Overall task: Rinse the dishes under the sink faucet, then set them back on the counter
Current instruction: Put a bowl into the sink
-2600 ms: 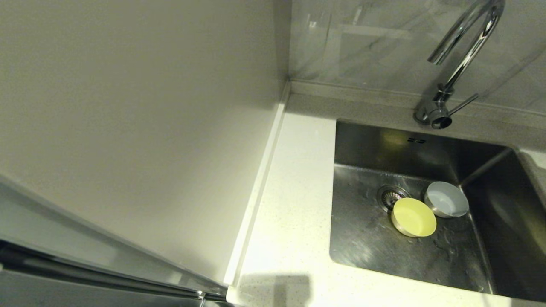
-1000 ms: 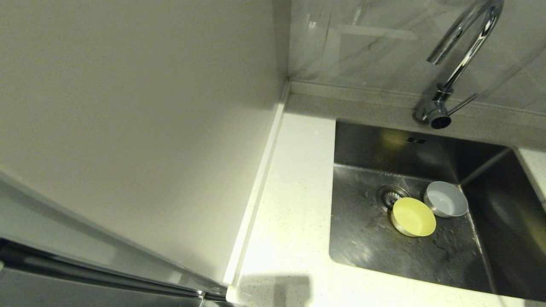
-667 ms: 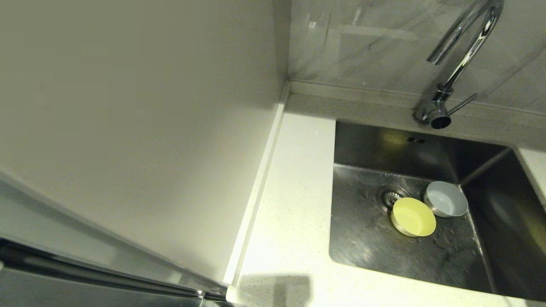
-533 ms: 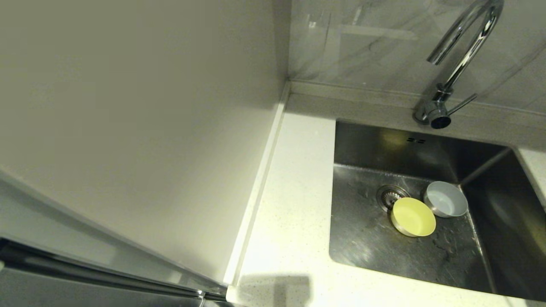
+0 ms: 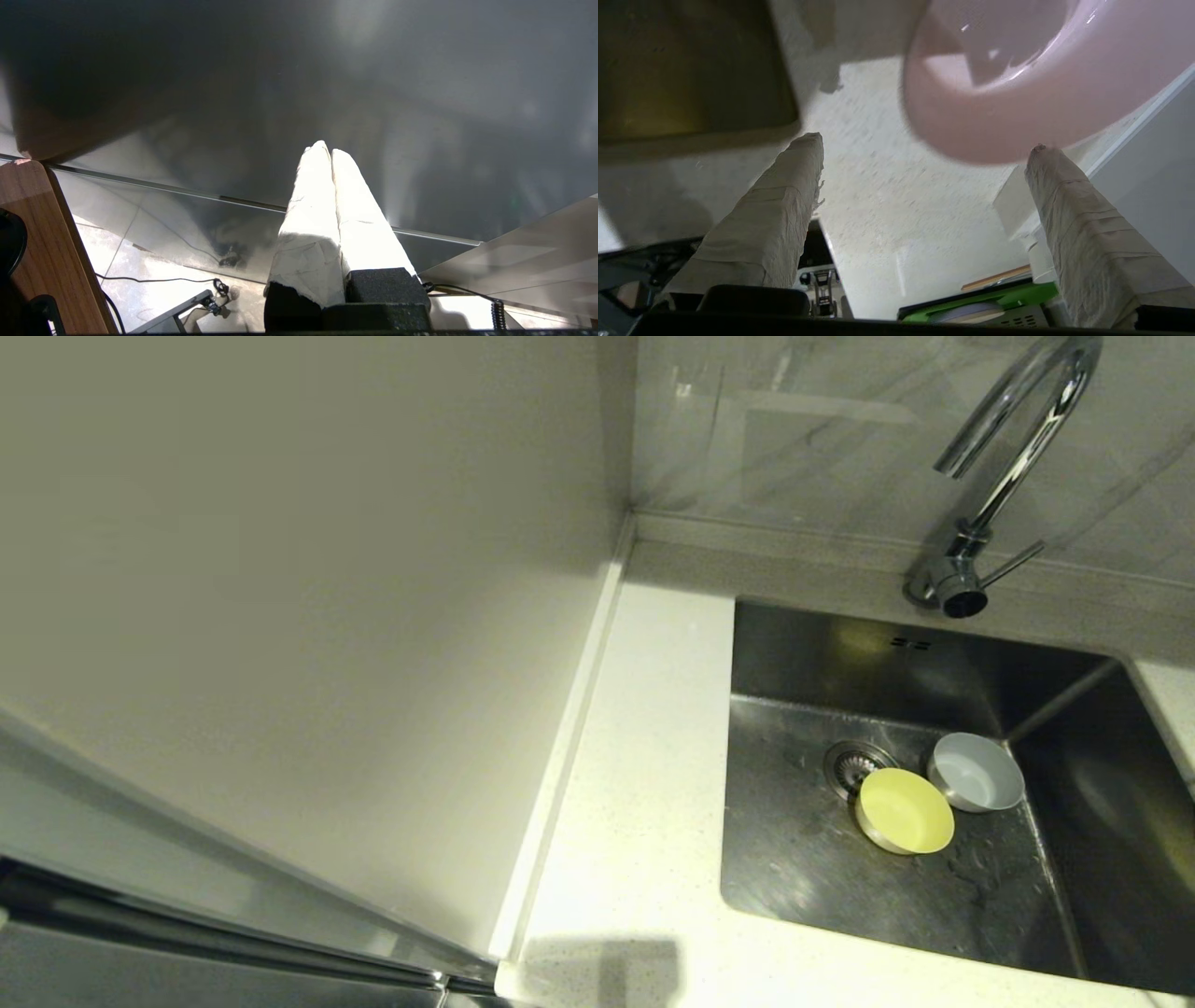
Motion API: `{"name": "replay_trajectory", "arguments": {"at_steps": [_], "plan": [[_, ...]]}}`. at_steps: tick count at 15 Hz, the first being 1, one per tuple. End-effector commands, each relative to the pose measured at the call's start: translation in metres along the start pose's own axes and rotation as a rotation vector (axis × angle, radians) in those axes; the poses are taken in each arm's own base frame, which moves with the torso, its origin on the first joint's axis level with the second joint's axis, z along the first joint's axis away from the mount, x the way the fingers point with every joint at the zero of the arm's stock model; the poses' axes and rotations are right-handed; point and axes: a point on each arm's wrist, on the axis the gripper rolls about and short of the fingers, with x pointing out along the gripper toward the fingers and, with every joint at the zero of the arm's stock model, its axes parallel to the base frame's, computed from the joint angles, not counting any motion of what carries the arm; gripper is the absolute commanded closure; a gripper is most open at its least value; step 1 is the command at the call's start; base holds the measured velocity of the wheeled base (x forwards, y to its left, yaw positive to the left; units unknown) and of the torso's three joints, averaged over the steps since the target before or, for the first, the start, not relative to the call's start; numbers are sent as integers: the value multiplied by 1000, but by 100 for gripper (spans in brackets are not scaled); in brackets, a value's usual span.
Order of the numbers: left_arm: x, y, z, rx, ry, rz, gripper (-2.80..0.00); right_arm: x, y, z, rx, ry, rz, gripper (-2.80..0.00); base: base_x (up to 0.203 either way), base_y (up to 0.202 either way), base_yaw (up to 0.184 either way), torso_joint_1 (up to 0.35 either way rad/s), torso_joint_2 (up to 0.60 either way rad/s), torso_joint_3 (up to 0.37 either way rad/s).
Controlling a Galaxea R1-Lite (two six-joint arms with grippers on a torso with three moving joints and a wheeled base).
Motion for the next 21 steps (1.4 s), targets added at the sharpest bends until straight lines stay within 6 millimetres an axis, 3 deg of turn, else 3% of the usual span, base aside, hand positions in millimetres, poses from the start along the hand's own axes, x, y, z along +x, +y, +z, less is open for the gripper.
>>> {"name": "replay_trajectory", "arguments": {"at_steps": [1, 5, 6, 18, 21], "plan": [[0, 0, -1, -1, 3, 0, 0, 21, -12, 16, -4, 27, 20, -280, 0, 0, 0, 0, 0, 0], [0, 0, -1, -1, 3, 0, 0, 24, -12, 19, -16, 28, 27, -280, 0, 0, 0, 0, 0, 0], [0, 0, -1, -1, 3, 0, 0, 23, -11, 19, -18, 25, 27, 0, 0, 0, 0, 0, 0, 0], [0, 0, -1, -1, 3, 0, 0, 5, -10, 19, -36, -48, 12, 0, 0, 0, 0, 0, 0, 0], [0, 0, -1, -1, 3, 0, 0, -11, 5, 18, -69, -88, 9, 0, 0, 0, 0, 0, 0, 0]]}}
